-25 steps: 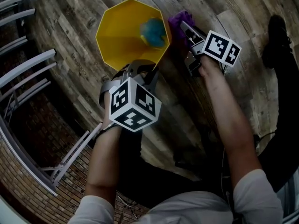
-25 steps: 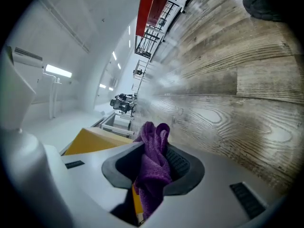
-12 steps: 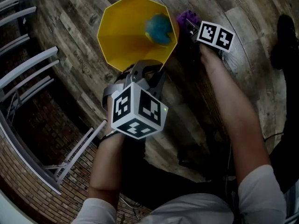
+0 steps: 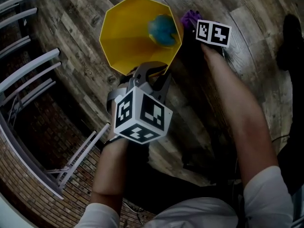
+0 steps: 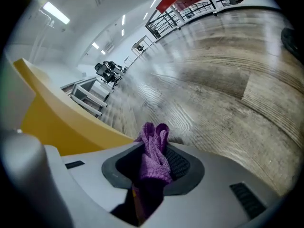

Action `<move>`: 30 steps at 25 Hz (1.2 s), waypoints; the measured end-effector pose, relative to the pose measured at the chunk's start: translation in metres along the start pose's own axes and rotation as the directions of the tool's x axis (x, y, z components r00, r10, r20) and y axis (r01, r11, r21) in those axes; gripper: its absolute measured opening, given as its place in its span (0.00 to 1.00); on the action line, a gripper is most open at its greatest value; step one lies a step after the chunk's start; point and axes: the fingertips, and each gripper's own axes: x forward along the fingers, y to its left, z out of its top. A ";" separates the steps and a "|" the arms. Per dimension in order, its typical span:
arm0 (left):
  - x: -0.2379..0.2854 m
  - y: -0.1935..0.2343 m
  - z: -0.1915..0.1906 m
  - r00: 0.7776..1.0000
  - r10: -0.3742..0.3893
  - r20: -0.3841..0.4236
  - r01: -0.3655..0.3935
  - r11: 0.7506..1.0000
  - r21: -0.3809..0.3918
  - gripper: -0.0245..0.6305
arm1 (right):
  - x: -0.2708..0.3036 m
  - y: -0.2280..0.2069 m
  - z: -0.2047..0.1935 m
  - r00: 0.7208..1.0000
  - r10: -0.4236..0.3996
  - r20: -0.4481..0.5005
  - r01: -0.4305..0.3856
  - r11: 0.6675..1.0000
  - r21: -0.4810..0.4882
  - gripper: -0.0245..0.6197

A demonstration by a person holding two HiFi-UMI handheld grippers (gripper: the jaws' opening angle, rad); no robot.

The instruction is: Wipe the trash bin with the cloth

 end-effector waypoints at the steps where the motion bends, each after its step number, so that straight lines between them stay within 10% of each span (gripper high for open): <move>1: -0.001 0.000 -0.001 1.000 0.005 -0.002 -0.005 1.000 0.007 0.08 | -0.006 0.001 0.003 1.000 0.006 0.010 -0.006 1.000 0.004 0.22; 8: -0.005 -0.001 -0.014 0.998 0.031 -0.058 -0.026 0.996 0.082 0.16 | -0.069 -0.003 0.021 0.990 0.053 0.132 -0.078 0.979 0.188 0.22; 16: -0.006 0.012 -0.036 0.988 0.058 -0.144 -0.051 0.997 0.055 0.16 | -0.142 0.015 0.034 0.941 0.123 0.315 -0.253 0.874 0.415 0.22; 30: 0.022 0.017 0.004 0.997 -0.033 -0.069 0.025 0.994 -0.102 0.08 | -0.189 0.086 0.090 0.836 0.351 0.423 -0.497 0.810 0.310 0.22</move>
